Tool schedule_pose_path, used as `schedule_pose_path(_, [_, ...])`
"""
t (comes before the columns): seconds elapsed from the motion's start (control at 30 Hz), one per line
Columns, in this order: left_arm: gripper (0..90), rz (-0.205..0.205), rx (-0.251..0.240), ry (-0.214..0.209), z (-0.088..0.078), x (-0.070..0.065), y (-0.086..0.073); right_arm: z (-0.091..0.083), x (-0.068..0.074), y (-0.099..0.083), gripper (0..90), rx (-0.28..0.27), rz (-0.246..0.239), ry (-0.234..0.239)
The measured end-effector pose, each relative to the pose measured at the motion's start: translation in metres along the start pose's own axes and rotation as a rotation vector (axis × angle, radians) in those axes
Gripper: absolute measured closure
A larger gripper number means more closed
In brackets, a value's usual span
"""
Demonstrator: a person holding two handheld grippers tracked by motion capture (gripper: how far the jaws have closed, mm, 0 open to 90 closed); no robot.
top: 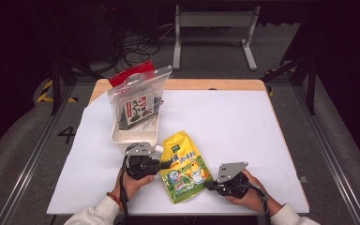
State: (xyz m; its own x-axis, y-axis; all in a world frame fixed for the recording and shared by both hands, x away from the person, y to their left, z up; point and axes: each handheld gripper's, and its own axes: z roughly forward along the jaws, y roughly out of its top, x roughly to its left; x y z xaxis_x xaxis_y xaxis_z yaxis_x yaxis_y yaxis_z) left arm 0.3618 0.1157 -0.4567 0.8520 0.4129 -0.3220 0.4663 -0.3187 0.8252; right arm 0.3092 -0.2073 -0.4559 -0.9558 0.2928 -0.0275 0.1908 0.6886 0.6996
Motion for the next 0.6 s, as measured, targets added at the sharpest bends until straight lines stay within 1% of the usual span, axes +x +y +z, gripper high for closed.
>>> schedule_pose_path(0.03, [81.4,0.003,0.014,0.019,0.004,-0.001,0.002,0.000,0.000,0.000,90.0,0.000,0.001,0.001])
schedule_pose_path(0.07, [78.5,0.003,0.014,0.019,0.004,-0.001,0.002,0.000,0.000,0.000,90.0,-0.002,0.003,0.001])
schedule_pose_path(0.1, [78.5,0.012,0.031,0.050,0.006,-0.003,0.003,0.000,0.000,0.000,90.0,-0.002,0.003,0.001])
schedule_pose_path(0.13, [79.8,0.042,0.045,0.083,0.009,-0.004,0.004,0.000,0.000,0.000,90.0,-0.001,-0.001,0.000])
schedule_pose_path(0.17, [86.7,0.053,0.044,0.099,0.010,-0.005,0.005,0.000,0.001,0.000,89.9,0.001,-0.004,-0.003])
schedule_pose_path(0.2, [86.7,0.044,0.035,0.098,0.010,-0.006,0.006,0.000,0.001,0.000,89.9,0.001,-0.004,-0.003])
schedule_pose_path(0.23, [88.0,0.057,0.021,0.093,0.009,-0.006,0.008,0.000,0.000,0.000,89.8,0.001,-0.008,-0.003])
schedule_pose_path(0.27, [88.5,0.066,0.021,0.098,0.008,-0.008,0.009,0.000,0.001,0.000,89.6,-0.003,-0.007,-0.003])
schedule_pose_path(0.3, [88.9,0.093,-0.001,0.096,0.005,-0.011,0.012,0.000,0.000,-0.001,88.6,-0.010,-0.001,0.000])
schedule_pose_path(0.33, [88.9,0.093,-0.001,0.096,0.005,-0.011,0.012,0.000,0.000,-0.001,88.6,-0.010,-0.001,0.000])
schedule_pose_path(0.37, [89.0,0.102,-0.018,0.087,0.002,-0.014,0.013,-0.001,0.000,-0.001,80.0,-0.011,0.005,0.002])
schedule_pose_path(0.4, [89.0,0.109,-0.024,0.087,0.000,-0.015,0.014,-0.002,0.000,-0.001,75.7,-0.011,0.008,0.008])
schedule_pose_path(0.43, [89.1,0.112,-0.041,0.081,-0.003,-0.017,0.016,-0.003,0.002,-0.001,74.9,-0.006,-0.003,-0.003])
schedule_pose_path(0.47, [89.1,0.118,-0.052,0.074,-0.005,-0.018,0.017,-0.003,0.002,-0.001,74.9,-0.006,-0.003,-0.003])
schedule_pose_path(0.5, [89.2,0.141,-0.085,0.064,-0.011,-0.022,0.020,-0.006,0.002,0.000,71.9,-0.021,0.000,-0.016])
schedule_pose_path(0.53, [89.3,0.141,-0.085,0.064,-0.011,-0.022,0.020,-0.006,0.002,0.000,71.9,-0.021,0.000,-0.016])
schedule_pose_path(0.57, [89.4,0.149,-0.099,0.049,-0.014,-0.024,0.021,-0.012,-0.001,0.001,65.9,-0.061,0.030,-0.013])
schedule_pose_path(0.6, [89.4,0.163,-0.116,0.051,-0.016,-0.027,0.022,-0.012,-0.001,0.001,65.9,-0.061,0.030,-0.013])
